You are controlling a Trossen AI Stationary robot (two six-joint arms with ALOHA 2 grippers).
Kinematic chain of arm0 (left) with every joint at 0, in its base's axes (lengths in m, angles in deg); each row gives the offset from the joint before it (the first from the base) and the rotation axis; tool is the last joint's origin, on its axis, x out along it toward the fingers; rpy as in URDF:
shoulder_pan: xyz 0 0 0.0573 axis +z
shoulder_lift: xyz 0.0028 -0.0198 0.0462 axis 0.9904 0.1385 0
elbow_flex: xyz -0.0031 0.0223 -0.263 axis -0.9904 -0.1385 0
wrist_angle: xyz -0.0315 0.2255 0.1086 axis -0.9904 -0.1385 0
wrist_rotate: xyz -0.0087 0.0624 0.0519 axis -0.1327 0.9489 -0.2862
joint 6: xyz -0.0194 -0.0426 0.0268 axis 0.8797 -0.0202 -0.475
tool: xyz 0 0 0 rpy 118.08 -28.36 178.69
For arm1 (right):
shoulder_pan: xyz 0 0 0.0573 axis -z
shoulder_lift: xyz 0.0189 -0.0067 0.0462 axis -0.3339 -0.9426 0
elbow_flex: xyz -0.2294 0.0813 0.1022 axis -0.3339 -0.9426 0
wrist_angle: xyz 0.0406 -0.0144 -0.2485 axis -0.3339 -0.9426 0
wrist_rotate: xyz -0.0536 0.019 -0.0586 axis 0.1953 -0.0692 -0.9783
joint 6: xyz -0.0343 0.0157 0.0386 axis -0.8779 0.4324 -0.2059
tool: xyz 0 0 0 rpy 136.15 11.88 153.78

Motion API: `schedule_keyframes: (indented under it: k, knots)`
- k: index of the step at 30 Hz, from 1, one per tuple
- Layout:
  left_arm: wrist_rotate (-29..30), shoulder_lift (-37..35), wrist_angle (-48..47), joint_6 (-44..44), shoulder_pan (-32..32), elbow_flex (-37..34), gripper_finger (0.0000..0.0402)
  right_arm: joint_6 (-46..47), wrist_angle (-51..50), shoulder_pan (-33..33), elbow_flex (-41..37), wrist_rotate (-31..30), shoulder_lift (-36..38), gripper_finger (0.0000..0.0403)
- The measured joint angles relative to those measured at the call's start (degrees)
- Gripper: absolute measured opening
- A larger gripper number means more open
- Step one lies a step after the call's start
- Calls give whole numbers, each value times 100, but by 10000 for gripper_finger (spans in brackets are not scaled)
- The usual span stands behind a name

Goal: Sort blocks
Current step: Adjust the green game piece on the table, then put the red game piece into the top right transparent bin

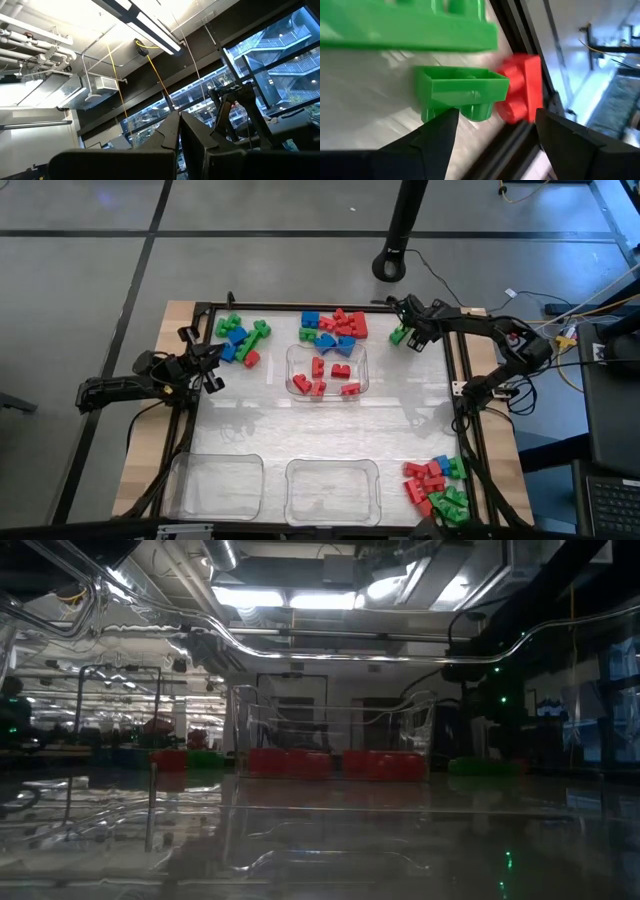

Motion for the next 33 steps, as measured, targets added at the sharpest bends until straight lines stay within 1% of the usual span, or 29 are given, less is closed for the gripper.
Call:
schedule_keyframes:
  k: [5,8,10,13,16,18,20,26,29,33]
  knots:
    - [0,0,7,-2,0,0,6,-50,504,-240,-8,359,-10,274]
    - [0,0,7,-2,2,0,6,-288,931,-379,10,582,-18,274]
    - [0,-2,3,-1,2,0,6,-333,848,-412,127,684,-37,274]
    - [0,-1,3,-1,0,0,6,-367,289,-405,428,569,-23,275]
    - [0,0,-2,-2,0,0,6,-307,-192,-380,794,67,-4,275]
    - [0,-2,-7,-2,1,0,6,-302,-527,-295,981,-95,-4,275]
    - [-2,0,-26,0,2,0,6,-267,-629,-164,1111,-63,-4,275]
    - [-1,0,-43,7,0,0,6,-173,-889,424,1174,607,-27,275]
    - [0,-2,-43,-12,0,0,6,-177,-1079,662,1176,707,-102,275]
    - [-1,-2,-46,-81,1,1,6,-312,-1010,883,1176,779,-221,275]
